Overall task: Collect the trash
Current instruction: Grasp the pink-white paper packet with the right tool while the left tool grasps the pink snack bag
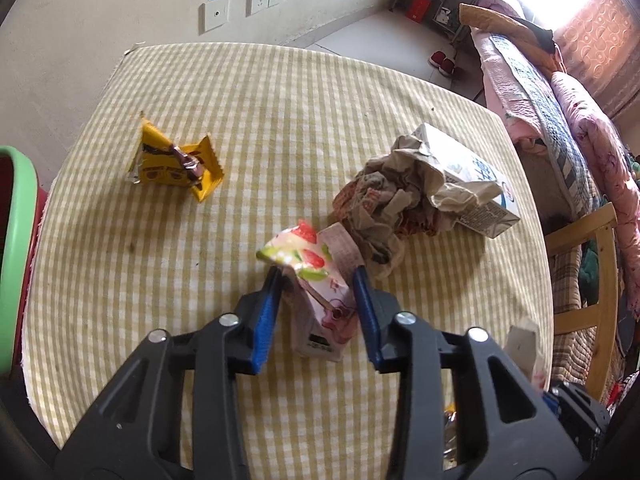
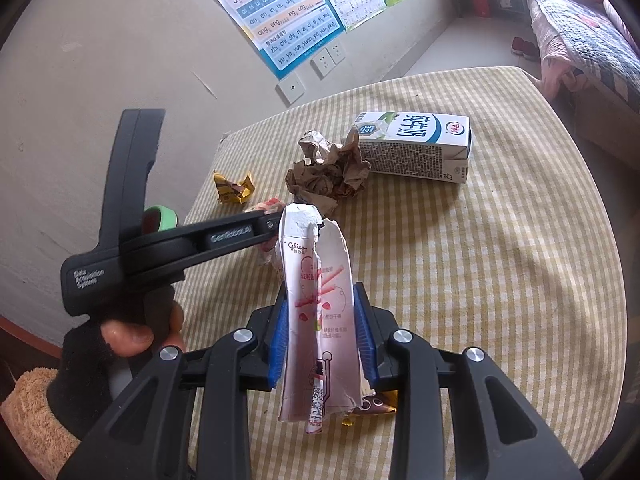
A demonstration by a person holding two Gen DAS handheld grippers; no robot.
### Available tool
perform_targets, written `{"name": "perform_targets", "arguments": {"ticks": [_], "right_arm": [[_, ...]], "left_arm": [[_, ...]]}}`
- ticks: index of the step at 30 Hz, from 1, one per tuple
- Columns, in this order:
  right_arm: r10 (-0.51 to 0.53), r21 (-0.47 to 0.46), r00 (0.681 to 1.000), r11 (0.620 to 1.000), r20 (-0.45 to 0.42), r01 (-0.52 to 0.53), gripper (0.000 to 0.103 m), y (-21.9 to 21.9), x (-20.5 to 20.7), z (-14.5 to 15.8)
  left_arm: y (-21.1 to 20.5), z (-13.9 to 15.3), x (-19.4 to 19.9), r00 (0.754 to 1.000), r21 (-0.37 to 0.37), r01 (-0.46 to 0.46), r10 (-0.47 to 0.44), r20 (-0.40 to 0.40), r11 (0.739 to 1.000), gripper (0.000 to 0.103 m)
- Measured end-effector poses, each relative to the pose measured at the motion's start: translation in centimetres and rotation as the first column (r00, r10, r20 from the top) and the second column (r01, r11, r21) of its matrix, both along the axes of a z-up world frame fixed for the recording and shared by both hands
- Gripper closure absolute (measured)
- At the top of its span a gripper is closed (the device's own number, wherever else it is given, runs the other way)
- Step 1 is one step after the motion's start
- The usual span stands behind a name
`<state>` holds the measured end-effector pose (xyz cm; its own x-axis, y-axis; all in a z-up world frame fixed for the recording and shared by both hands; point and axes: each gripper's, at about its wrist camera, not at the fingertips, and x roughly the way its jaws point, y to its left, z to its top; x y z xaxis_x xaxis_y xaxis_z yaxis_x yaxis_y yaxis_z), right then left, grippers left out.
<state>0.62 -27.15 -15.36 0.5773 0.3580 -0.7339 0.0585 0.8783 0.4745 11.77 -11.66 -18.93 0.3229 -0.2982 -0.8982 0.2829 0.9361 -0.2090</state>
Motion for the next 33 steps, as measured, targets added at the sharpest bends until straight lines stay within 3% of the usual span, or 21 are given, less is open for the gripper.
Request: {"name": "perform_targets", "arguments": {"ticks": [6,17,25,33], "right_arm": [[0.049,0.005,0.999,0.999,-0.010,-0.049,0.073,1.1,0.3,-0.6],[0.190,0.023,0.981,0.982,-0.047,-0.189,0.072,3.7,0.8,-2.5],[0.277,0.051,0.958,0.960,-0.075,-0.274,0.072,5.2,1.0,-3.5],[0.230,0.023,0.972,0.973,-0.053,-0.230,0.072,4.9,0.5,-3.4]], "left_arm": [[1.9,1.0,-1.5,0.999,0.044,-0.014,0.012,0.033,0.999,0.074],[5.2,1.3,-2.9,0.994,0.094,-0.111,0.112,-0.005,0.989,0.074],[5.3,1.7,-3.6,0.987,0.123,-0.155,0.158,-0.016,0.980,0.062],[4.9,0.1,-3.2,0.988,0.128,-0.140,0.146,-0.044,0.982,0.058]]}}
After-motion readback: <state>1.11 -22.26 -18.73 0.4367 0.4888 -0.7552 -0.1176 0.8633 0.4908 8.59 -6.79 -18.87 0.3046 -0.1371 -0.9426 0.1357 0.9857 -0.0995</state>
